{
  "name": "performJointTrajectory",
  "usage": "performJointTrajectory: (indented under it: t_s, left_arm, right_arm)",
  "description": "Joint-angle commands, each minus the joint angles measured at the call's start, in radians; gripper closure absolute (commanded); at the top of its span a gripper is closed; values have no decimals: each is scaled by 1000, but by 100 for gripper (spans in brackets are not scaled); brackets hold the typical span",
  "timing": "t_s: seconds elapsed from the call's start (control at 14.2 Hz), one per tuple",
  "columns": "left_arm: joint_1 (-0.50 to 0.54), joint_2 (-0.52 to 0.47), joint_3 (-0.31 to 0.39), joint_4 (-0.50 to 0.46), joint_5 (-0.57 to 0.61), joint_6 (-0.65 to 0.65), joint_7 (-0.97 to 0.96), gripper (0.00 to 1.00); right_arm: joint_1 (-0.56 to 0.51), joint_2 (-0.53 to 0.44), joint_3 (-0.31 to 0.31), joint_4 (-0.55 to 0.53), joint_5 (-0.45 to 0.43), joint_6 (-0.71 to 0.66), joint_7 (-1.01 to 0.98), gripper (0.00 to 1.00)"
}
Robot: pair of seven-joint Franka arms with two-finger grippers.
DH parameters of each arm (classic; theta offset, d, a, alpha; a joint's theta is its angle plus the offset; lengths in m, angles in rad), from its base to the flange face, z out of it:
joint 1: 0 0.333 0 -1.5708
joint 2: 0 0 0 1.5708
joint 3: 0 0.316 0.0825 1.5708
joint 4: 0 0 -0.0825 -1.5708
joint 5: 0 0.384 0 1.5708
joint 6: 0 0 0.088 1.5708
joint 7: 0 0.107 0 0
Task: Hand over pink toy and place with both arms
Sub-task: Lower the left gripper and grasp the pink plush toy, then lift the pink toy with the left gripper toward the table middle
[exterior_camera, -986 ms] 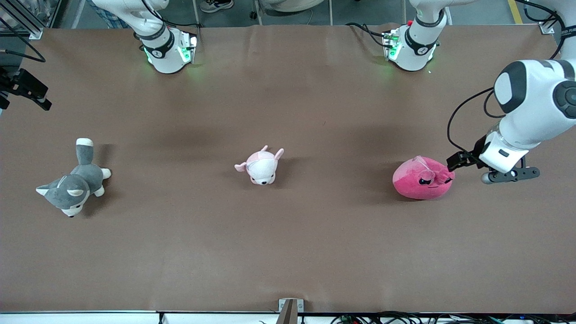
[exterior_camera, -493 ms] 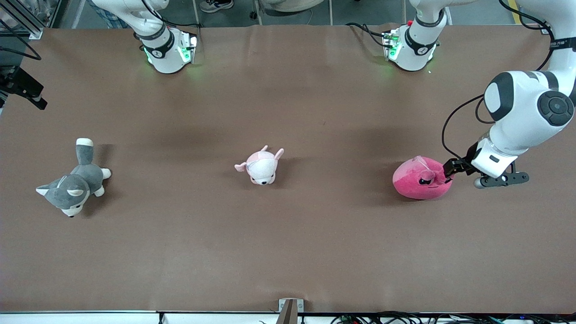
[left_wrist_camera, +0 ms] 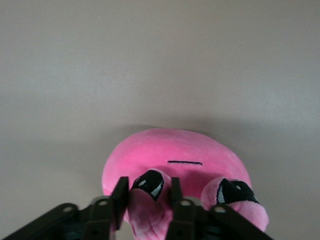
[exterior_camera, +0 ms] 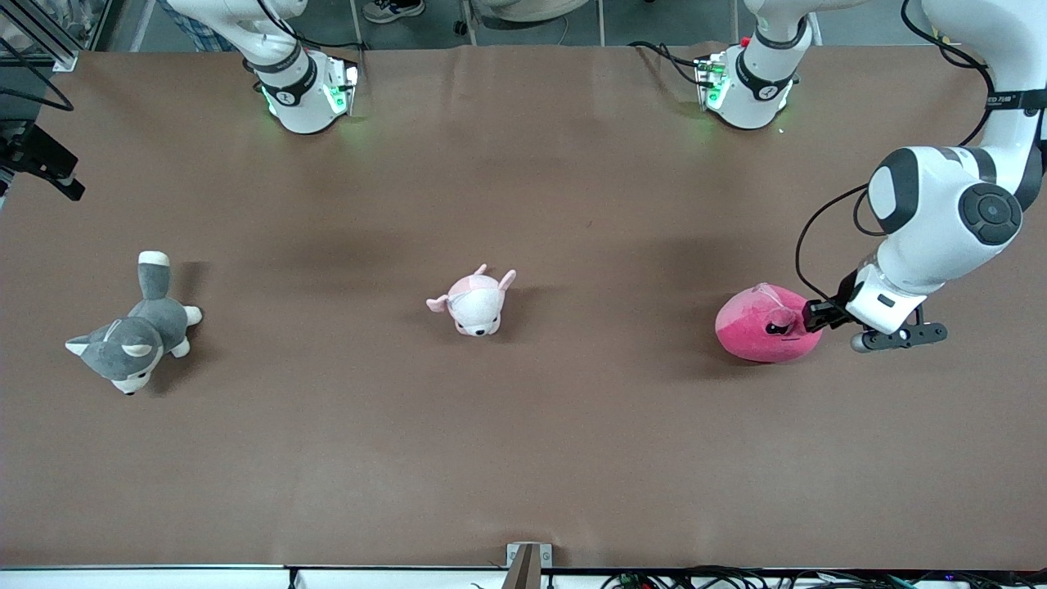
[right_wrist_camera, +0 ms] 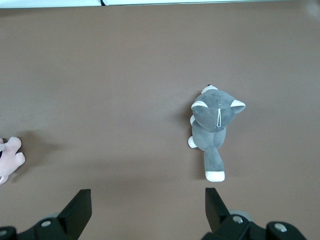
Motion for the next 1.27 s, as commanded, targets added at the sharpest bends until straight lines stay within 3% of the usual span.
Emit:
performJointTrajectory:
  t_s: [0.0, 0.07, 0.28, 0.49, 0.92, 1.2]
  left_arm:
    - [-15, -13, -28, -11, -16, 5, -70, 88]
    - [-13, -11, -32, -11, -14, 5, -69, 100]
    - [-13, -30, -38, 0, -14, 0, -66, 100]
    - [-13, -79, -104, 56, -14, -87, -82, 100]
    - [-33, -50, -230, 393, -78, -461, -125, 100]
    - [-143, -13, -250, 544, -138, -502, -324, 100]
  right_arm:
    - [-7, 7, 4, 14, -8, -1, 7, 0]
    - [-10, 9, 4, 14, -8, -1, 8, 0]
    - [-7, 23, 4, 13, -5, -6, 16, 0]
    - [-7, 29, 4, 14, 10, -7, 11, 0]
    - [5, 29, 14, 16, 21, -53, 2, 0]
    - [24, 32, 11, 34, 306, -95, 10, 1]
